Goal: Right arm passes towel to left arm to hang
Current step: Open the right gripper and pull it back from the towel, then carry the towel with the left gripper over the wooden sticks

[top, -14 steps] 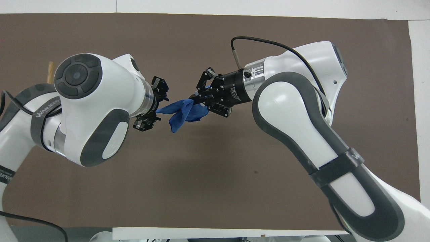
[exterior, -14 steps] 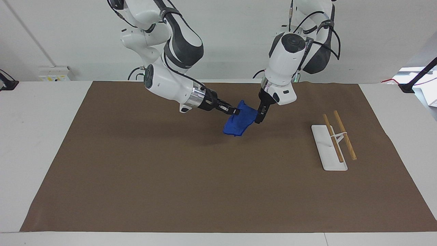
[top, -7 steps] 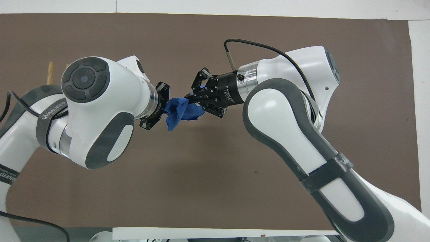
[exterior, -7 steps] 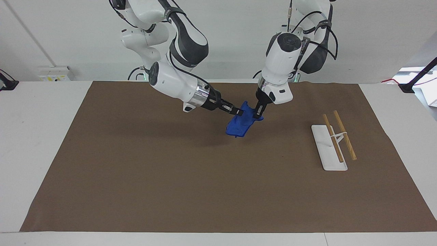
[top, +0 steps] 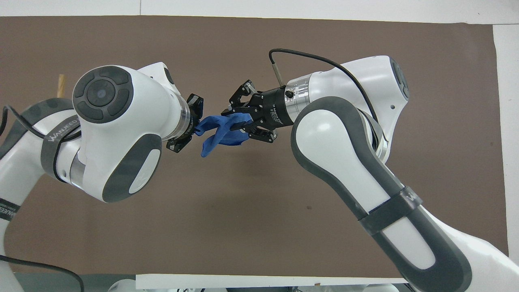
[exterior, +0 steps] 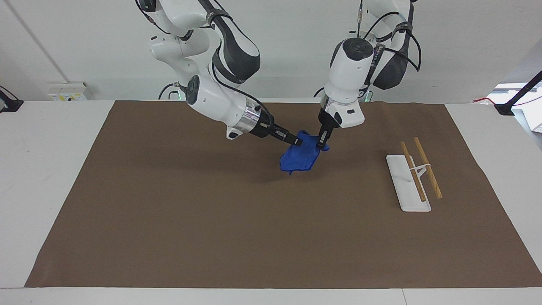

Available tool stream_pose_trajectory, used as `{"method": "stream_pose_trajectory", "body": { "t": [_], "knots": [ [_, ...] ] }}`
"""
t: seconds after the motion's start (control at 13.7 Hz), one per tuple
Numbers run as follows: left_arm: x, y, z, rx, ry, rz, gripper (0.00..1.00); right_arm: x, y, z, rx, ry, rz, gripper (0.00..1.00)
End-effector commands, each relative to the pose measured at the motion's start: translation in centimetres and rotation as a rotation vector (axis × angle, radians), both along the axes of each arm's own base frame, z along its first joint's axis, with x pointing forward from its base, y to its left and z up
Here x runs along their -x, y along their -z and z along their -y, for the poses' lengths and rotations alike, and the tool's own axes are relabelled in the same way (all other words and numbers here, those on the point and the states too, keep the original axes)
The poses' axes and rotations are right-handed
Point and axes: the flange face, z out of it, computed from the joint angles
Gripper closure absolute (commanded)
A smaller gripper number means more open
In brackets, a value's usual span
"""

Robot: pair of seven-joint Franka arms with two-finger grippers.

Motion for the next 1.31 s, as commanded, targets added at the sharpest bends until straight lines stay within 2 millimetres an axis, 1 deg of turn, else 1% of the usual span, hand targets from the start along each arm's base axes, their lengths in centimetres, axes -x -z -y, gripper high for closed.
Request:
{"method": "stream_pose_trajectory", "body": {
  "t": [0.0, 0.07, 0.22, 0.36, 0.44, 0.51, 0.66, 0.73, 0.8, 0.88, 0.95, 1.09, 1.17, 1.24],
  "knots": [
    [-0.3, 0.4, -1.4, -0.097, 0.025, 0.003, 1.00, -0.9, -1.0, 3.6, 0.192, -0.147, 0.193, 0.01],
    [-1.0, 0.7, -3.0, -0.122, 0.021, -0.012, 1.00, -1.4, -1.3, 5.4, 0.260, -0.216, 0.259, 0.01],
    [-2.8, 0.9, -6.7, -0.178, 0.038, -0.008, 1.00, -2.6, -0.7, 9.7, 0.375, -0.335, 0.309, 0.01],
    [-4.4, 1.3, -11.2, -0.218, 0.038, -0.044, 1.00, -3.3, -0.9, 14.4, 0.506, -0.439, 0.329, 0.01],
    [-5.2, 1.5, -13.5, -0.236, 0.038, -0.053, 1.00, -3.2, -1.6, 16.3, 0.572, -0.490, 0.335, 0.01],
    [-6.1, 1.3, -15.7, -0.260, 0.020, -0.037, 1.00, -2.7, -2.6, 18.5, 0.653, -0.557, 0.324, 0.01],
    [-7.5, 0.5, -19.8, -0.294, -0.004, -0.016, 1.00, -2.0, -6.1, 22.0, 0.750, -0.653, 0.287, 0.01],
    [-7.9, 0.1, -21.5, -0.295, 0.009, -0.013, 1.00, -1.7, -8.1, 23.2, 0.770, -0.677, 0.261, 0.01],
    [-8.3, -0.9, -23.6, -0.295, 0.019, -0.004, 1.00, -1.4, -10.0, 24.7, 0.783, -0.684, 0.227, 0.01],
    [-8.4, -1.6, -25.2, -0.298, 0.034, 0.003, 1.00, -1.0, -12.0, 26.5, 0.781, -0.688, 0.212, 0.01],
    [-8.7, -1.8, -27.3, -0.300, 0.037, 0.008, 1.00, -0.3, -14.8, 28.7, 0.780, -0.691, 0.221, 0.01],
    [-9.3, -2.4, -30.2, -0.312, 0.021, 0.047, 1.00, 1.1, -18.6, 31.8, 0.770, -0.684, 0.199, 0.01],
    [-9.6, -2.6, -31.4, -0.349, 0.020, 0.064, 1.00, 1.6, -19.8, 32.4, 0.767, -0.677, 0.183, 0.01],
    [-9.7, -2.7, -31.8, -0.366, 0.022, 0.072, 1.00, 2.0, -20.2, 32.8, 0.756, -0.703, 0.177, 0.01]
  ]
}}
